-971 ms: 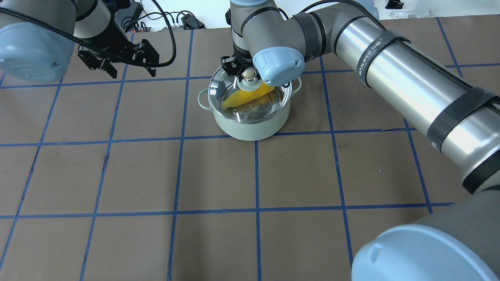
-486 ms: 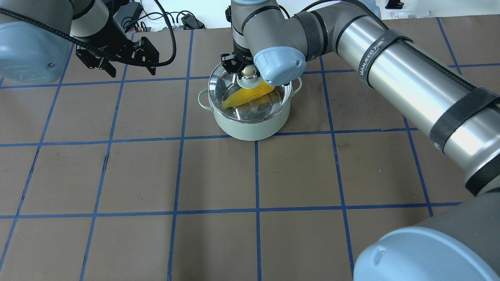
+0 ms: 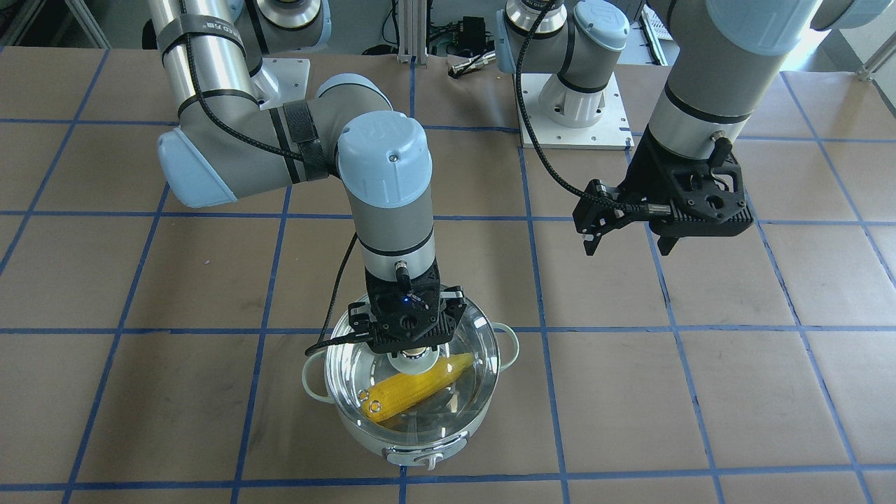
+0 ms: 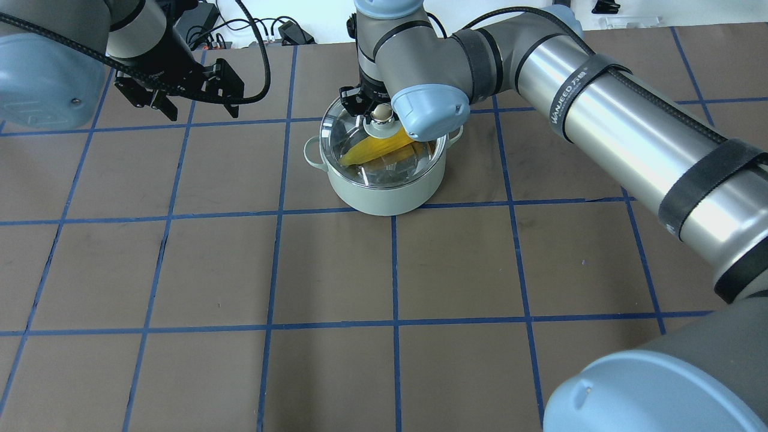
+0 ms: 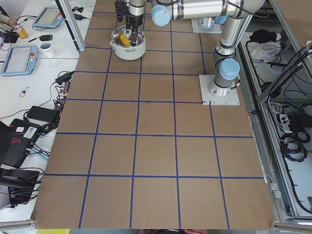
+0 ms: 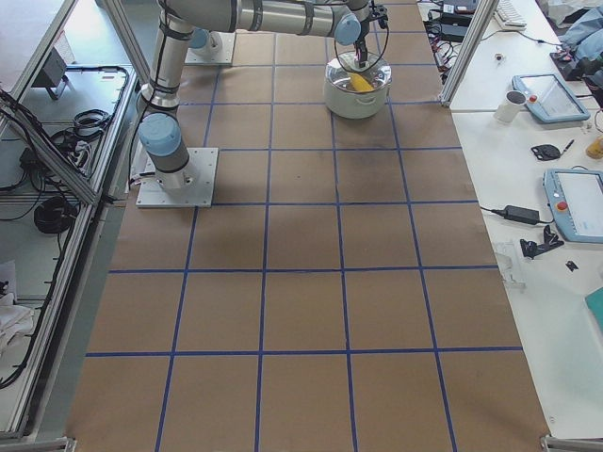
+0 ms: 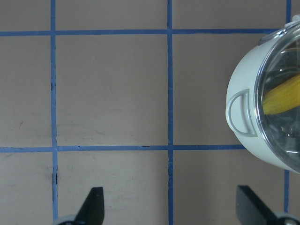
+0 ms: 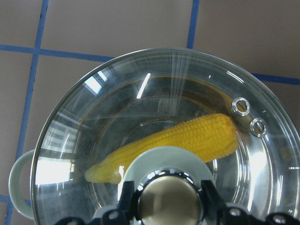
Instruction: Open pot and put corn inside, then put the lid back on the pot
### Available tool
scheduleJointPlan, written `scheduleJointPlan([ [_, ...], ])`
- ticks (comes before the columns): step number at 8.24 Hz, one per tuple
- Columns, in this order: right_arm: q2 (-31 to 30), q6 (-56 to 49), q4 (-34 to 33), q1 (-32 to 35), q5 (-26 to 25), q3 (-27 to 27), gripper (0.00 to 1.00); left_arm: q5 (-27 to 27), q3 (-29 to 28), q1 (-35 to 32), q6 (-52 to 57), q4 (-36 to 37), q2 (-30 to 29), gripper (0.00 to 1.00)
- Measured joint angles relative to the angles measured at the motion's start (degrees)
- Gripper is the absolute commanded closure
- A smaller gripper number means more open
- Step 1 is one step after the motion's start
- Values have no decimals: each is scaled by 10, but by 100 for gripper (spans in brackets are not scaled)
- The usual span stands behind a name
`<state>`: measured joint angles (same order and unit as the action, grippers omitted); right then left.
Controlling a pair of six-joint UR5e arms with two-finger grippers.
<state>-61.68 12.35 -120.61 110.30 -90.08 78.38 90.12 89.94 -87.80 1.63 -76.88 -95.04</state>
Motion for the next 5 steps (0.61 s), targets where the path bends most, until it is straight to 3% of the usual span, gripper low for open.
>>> scheduleJointPlan([
  [4,1,-2,-4,0,-1,5,56,0,0,0,0,0,-4,0],
  [5,1,-2,-4,0,-1,5,42,0,0,0,-1,1,-6,0],
])
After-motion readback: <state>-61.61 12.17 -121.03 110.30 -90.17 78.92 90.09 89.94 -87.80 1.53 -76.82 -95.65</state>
